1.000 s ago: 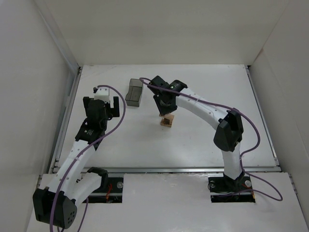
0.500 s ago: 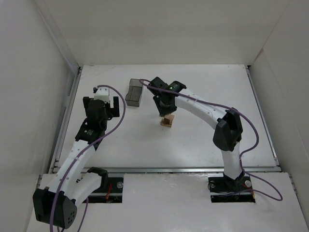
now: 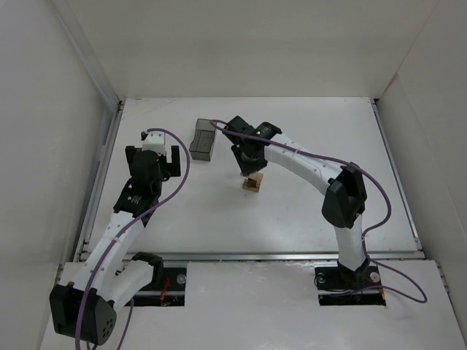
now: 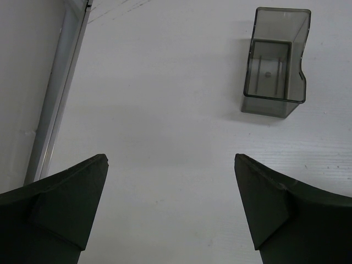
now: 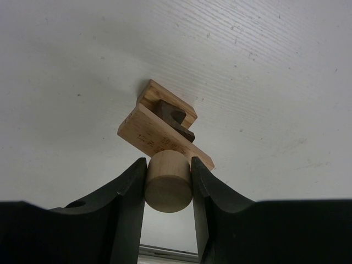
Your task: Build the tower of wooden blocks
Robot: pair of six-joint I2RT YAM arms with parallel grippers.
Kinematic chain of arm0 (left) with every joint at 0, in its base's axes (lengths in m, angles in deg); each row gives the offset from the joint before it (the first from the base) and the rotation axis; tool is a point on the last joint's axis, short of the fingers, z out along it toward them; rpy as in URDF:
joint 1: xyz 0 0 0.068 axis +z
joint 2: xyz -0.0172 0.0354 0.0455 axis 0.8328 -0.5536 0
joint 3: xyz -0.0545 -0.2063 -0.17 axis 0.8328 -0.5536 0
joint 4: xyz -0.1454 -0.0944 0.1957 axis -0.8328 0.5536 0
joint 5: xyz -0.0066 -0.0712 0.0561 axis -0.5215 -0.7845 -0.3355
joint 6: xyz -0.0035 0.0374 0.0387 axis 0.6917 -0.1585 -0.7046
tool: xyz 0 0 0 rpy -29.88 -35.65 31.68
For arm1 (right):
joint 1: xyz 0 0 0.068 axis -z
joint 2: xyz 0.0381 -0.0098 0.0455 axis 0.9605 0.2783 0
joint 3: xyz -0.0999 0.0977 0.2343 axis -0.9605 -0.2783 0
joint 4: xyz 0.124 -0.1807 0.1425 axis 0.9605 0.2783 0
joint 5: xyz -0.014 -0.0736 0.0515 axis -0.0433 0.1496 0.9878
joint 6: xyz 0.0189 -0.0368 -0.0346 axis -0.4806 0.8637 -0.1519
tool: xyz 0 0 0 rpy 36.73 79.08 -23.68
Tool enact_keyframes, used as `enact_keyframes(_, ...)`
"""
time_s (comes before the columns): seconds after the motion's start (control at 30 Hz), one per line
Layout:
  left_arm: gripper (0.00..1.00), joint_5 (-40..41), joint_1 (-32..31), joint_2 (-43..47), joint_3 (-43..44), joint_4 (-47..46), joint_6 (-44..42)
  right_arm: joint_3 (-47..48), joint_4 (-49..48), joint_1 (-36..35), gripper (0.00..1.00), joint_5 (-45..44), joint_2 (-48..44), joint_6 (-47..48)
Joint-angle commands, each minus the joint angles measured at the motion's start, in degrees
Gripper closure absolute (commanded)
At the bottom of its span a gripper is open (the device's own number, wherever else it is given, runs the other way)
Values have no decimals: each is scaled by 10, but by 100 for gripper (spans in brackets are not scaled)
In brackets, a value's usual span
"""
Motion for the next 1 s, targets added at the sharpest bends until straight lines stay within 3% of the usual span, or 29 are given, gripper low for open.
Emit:
enact_keyframes(0.0,1,-2,3,13,-3,-5,8,-7,-23,0,85,-6,6,5)
enact_keyframes(0.67,1,-2,3,13,-3,-5,2,-13,-23,0,62,-11,6,11)
enact_keyframes(0.97,1,-2,3,13,-8,-5,2,-7,-29,0,59,-11,6,11)
